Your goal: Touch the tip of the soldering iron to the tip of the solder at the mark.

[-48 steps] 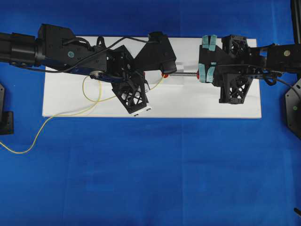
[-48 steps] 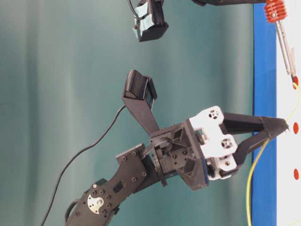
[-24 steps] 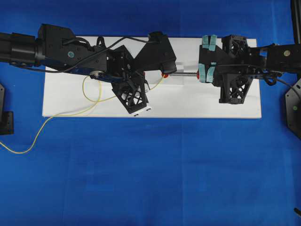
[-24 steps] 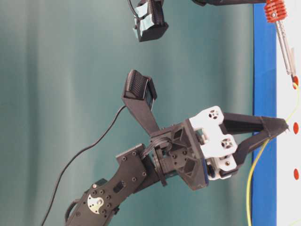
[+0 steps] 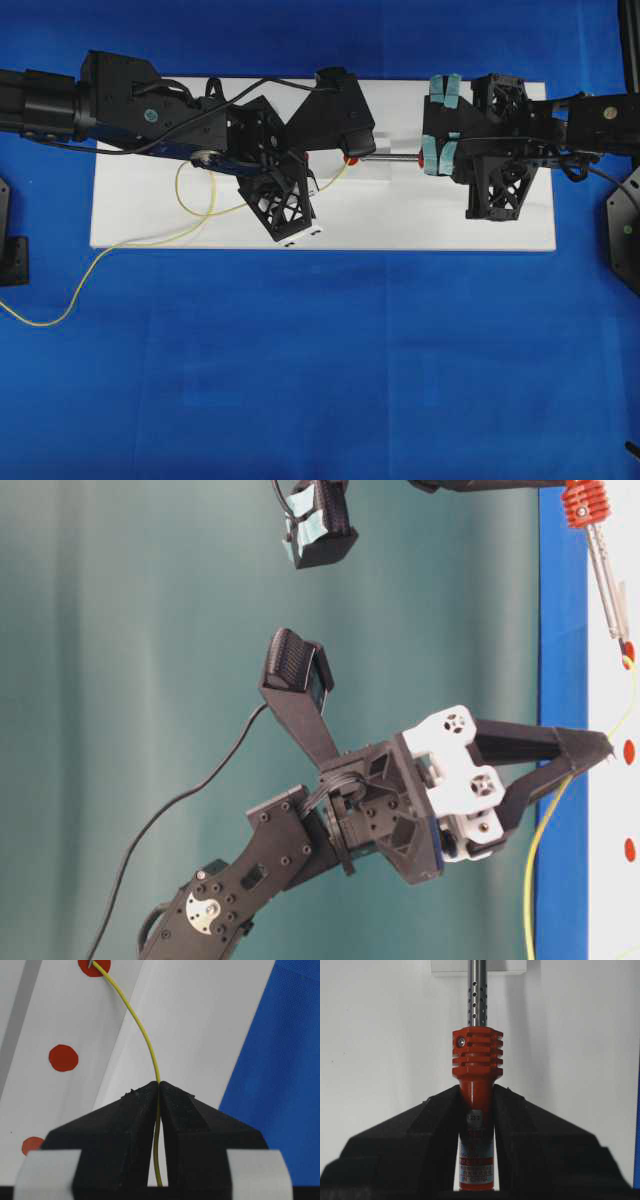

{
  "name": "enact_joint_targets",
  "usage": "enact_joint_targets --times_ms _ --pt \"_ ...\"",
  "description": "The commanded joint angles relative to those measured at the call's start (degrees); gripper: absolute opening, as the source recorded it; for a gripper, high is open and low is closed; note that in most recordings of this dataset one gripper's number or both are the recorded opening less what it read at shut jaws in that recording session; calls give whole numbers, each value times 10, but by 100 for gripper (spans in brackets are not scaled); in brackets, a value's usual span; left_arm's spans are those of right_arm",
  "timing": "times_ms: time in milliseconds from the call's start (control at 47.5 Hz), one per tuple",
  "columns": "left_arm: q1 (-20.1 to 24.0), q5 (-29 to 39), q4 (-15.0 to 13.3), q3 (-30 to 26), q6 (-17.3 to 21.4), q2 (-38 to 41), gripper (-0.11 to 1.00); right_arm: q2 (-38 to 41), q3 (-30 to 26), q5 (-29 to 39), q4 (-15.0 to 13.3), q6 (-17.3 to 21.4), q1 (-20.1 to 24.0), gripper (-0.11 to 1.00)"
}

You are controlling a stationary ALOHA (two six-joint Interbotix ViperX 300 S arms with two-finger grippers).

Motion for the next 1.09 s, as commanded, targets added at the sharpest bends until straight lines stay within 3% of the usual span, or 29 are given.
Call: enact_joint_targets --times_ms 0,484,778,1073 --pt "2 -2 1 -5 4 -16 2 -4 -6 -4 -1 0 0 6" --pt "2 16 3 65 31 -156 2 -4 -6 -4 -2 0 0 6" --pt "3 -48 2 152 13 -231 2 -8 -8 -13 -3 0 0 6" --pt "3 -97 2 208 11 -276 2 -117 24 -15 -4 0 -2 6"
